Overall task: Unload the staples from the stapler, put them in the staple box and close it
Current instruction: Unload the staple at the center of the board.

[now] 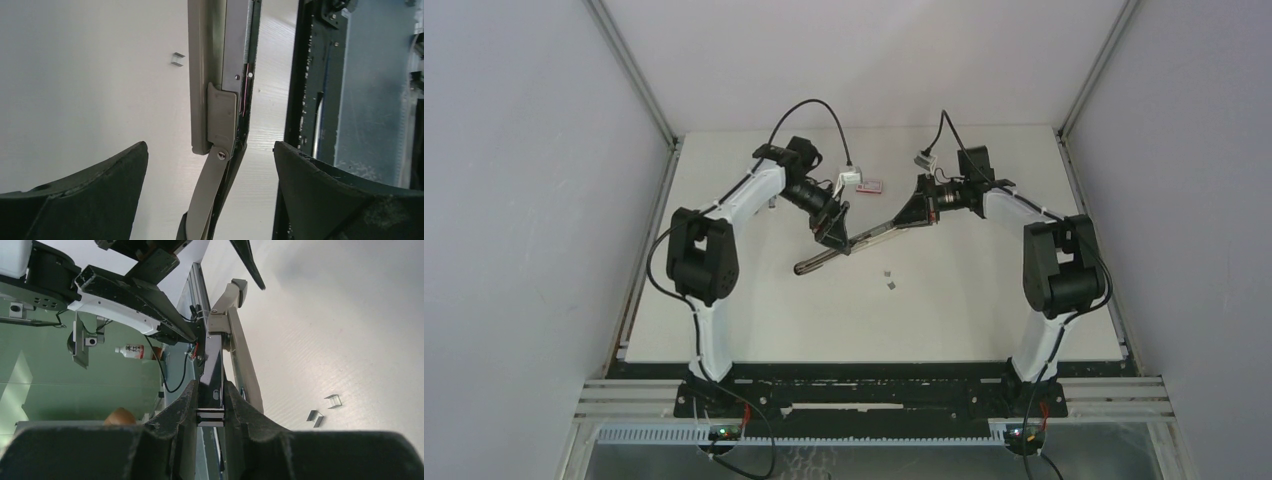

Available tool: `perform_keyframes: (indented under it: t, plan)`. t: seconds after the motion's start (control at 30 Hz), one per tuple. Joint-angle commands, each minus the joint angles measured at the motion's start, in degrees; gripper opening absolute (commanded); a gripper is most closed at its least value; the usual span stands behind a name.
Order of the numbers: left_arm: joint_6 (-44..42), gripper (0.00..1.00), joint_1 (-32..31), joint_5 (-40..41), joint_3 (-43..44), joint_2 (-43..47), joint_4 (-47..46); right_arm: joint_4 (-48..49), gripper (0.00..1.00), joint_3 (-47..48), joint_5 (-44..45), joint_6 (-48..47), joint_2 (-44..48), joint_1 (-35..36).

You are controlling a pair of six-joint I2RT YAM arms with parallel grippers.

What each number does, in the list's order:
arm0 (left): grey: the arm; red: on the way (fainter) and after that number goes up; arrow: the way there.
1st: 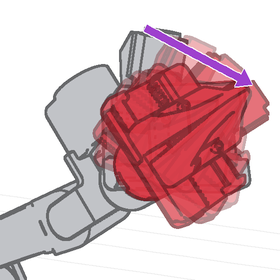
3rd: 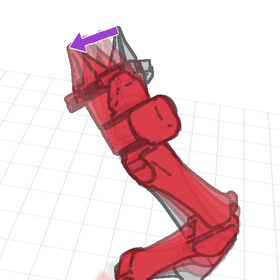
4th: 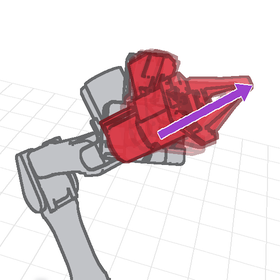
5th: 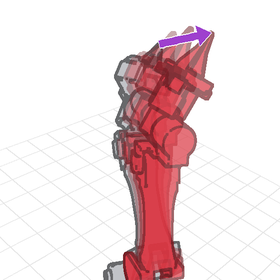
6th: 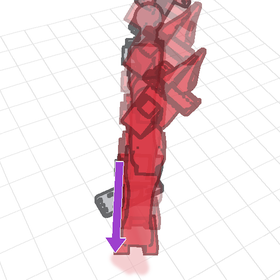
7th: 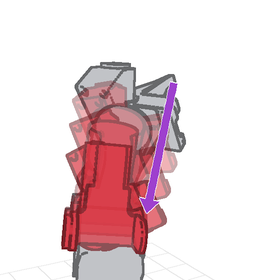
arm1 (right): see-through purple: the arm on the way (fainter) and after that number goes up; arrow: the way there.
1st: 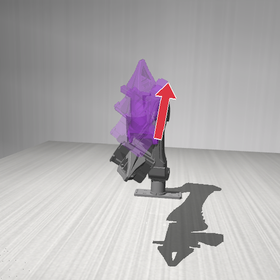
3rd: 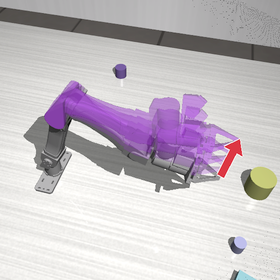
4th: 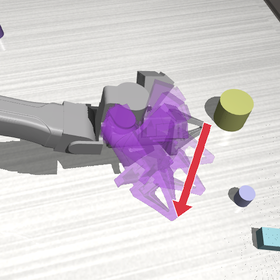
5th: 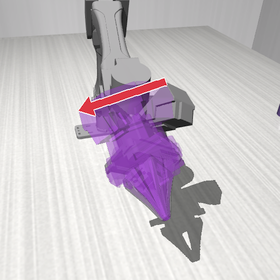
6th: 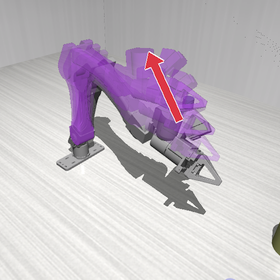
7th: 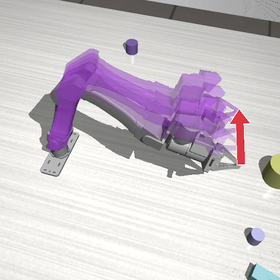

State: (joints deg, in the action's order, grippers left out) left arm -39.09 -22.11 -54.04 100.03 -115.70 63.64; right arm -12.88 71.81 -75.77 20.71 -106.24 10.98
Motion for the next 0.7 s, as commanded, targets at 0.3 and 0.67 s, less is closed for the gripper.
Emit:
perform_keyframes:
  t: [0.3, 0.67]
  plan:
    - [-10.2, 0.91, -2.7, -10.5, 4.2, -3.4, 14.5, 1.0, 0.00, 0.7, -4.8, -1.6, 5.2, 1.3]
    - [-12.0, 0.70, -2.8, -13.0, 4.2, -4.7, 16.6, 0.2, 0.00, 0.7, -4.8, -2.5, 5.1, 1.3]
